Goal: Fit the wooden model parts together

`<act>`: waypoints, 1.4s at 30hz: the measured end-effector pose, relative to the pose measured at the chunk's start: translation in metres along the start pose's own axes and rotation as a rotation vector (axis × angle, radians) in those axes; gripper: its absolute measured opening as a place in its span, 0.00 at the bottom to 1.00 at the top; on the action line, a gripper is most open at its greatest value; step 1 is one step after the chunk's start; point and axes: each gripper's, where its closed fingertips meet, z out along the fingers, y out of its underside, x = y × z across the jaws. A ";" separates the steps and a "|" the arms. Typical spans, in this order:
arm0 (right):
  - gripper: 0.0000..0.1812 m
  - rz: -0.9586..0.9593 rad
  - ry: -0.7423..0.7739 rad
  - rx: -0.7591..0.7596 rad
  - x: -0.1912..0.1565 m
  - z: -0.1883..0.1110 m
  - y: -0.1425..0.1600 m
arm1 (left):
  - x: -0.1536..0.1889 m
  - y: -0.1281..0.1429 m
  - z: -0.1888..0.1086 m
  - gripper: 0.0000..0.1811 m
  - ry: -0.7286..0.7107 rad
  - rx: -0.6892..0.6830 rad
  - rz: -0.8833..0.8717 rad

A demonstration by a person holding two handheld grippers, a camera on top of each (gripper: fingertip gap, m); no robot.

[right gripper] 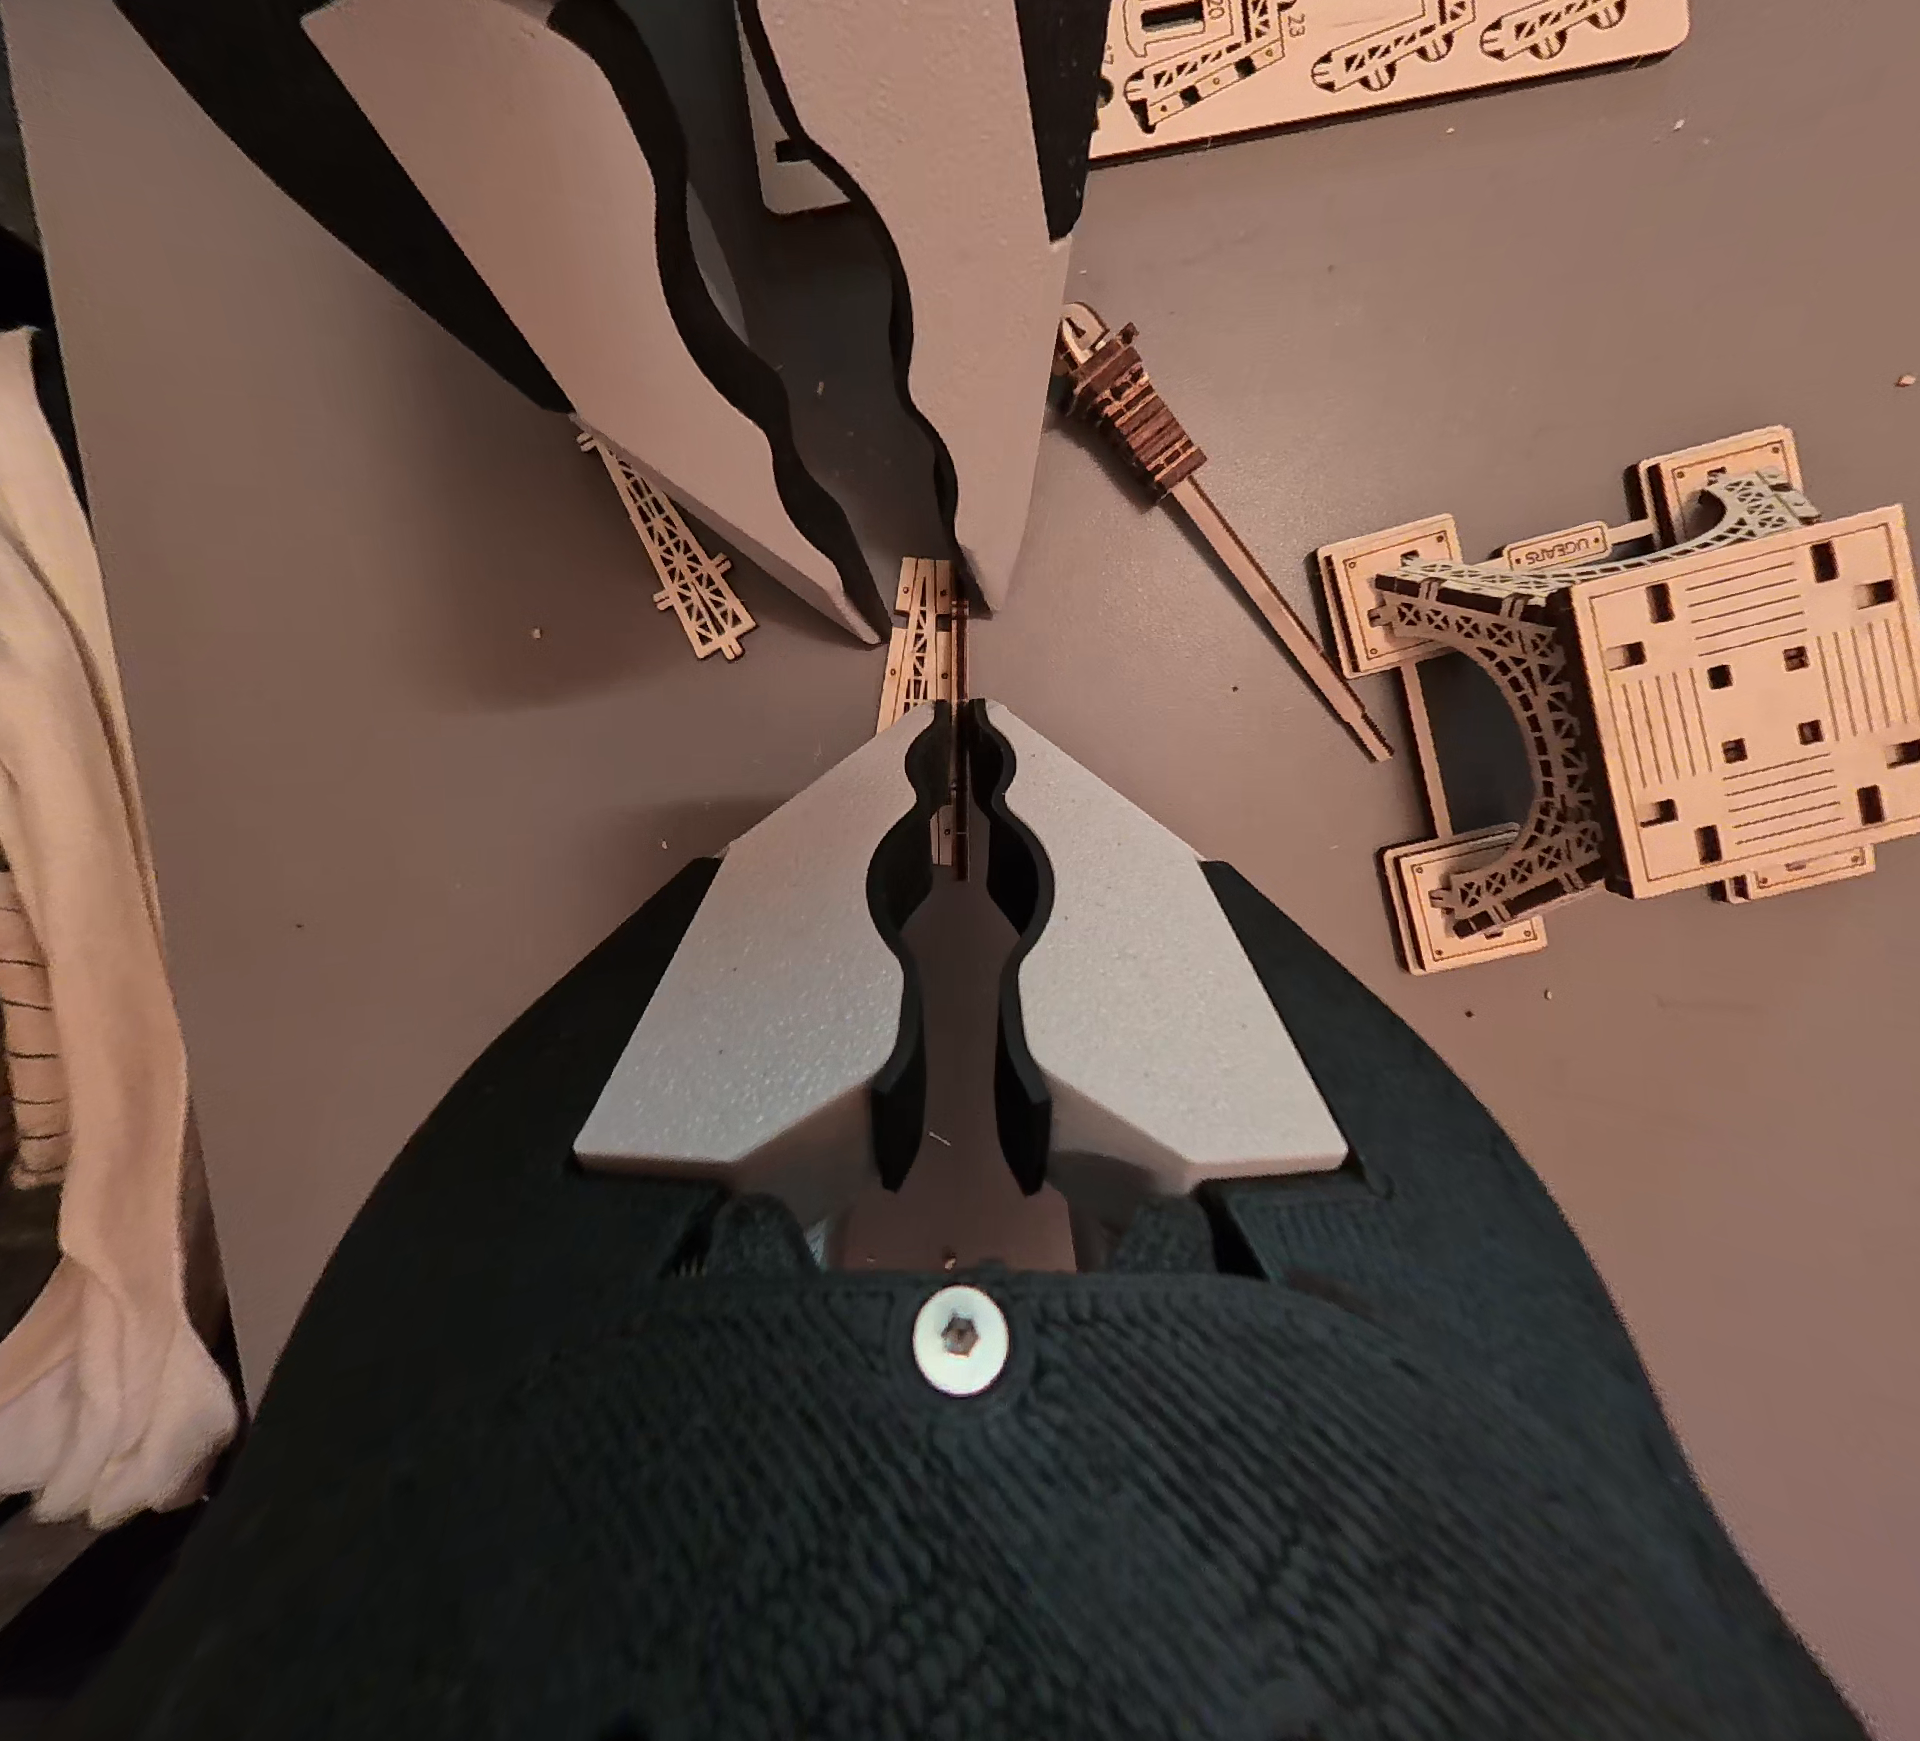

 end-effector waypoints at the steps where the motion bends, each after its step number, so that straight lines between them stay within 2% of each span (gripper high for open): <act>1: 0.01 0.003 0.002 -0.001 0.000 0.000 0.000 | 0.000 0.000 0.000 0.09 0.001 -0.003 0.000; 26: 0.01 0.052 0.011 -0.031 -0.003 -0.001 0.002 | 0.003 -0.001 0.001 0.09 0.014 0.001 -0.014; 42: 0.01 0.078 0.029 0.003 -0.002 -0.005 0.005 | 0.002 -0.002 0.002 0.11 0.006 0.009 -0.029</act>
